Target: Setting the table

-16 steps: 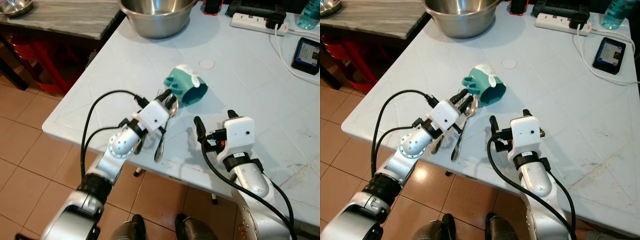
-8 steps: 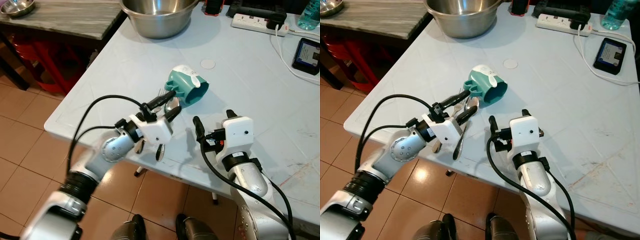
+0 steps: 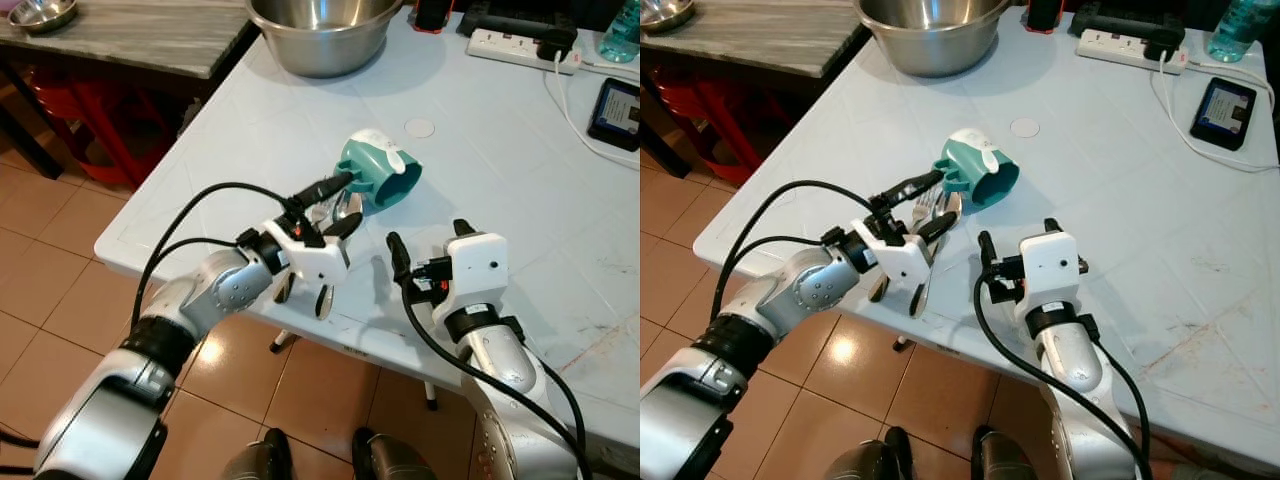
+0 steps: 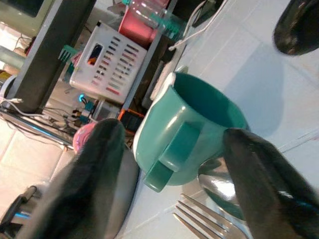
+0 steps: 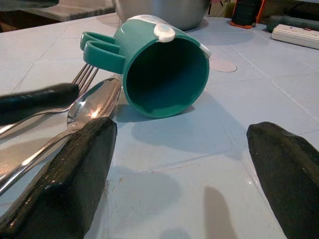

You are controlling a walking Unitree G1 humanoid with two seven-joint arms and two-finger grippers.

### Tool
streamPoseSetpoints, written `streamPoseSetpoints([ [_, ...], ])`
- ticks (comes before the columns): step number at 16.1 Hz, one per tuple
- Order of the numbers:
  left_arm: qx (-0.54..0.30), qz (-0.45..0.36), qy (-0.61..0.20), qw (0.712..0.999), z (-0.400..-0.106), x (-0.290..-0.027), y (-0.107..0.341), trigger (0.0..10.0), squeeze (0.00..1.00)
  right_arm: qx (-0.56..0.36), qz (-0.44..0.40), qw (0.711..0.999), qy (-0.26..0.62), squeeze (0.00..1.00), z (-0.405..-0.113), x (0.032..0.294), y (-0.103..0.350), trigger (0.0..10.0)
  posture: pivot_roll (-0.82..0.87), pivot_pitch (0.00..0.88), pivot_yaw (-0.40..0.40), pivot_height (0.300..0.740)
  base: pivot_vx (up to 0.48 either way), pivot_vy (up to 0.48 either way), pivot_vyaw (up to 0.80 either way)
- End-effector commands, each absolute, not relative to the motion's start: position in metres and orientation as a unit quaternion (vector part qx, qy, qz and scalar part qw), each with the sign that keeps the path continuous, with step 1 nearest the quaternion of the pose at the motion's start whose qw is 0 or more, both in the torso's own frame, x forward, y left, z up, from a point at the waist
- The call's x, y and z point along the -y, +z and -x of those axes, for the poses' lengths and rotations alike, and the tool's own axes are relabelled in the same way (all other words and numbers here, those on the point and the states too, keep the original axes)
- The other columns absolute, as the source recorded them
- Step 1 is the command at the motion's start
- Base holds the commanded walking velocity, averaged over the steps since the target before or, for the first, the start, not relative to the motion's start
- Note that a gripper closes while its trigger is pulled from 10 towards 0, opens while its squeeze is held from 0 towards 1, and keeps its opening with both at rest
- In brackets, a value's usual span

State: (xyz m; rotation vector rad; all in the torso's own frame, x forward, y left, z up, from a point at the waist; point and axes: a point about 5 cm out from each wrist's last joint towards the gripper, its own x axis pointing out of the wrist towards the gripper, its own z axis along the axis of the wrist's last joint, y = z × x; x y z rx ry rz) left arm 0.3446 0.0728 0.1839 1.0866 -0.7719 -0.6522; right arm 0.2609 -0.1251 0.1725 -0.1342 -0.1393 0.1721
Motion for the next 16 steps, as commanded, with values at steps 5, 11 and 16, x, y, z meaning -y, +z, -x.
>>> streamPoseSetpoints([
  [5,0.347,-0.533,-0.272,0.722,-0.361,-0.071,0.189,10.0,1.0,0.059,0.066,0.992,0.09,0.0,-0.256,0.124,0.17,10.0,-0.25,0.283,0.053,0.74,0.0,0.0,0.0],
  [11,0.355,-0.555,-0.276,0.7,-0.365,-0.057,0.189,10.0,0.0,0.058,0.067,0.992,0.087,0.0,-0.255,0.125,0.17,10.0,-0.27,0.286,0.056,0.74,0.0,0.0,0.0],
  [16,0.35,-0.566,-0.285,0.69,-0.368,-0.049,0.189,0.0,0.0,0.058,0.066,0.993,0.085,0.0,-0.255,0.125,0.17,10.0,-0.27,0.288,0.06,0.74,0.0,0.0,0.0],
])
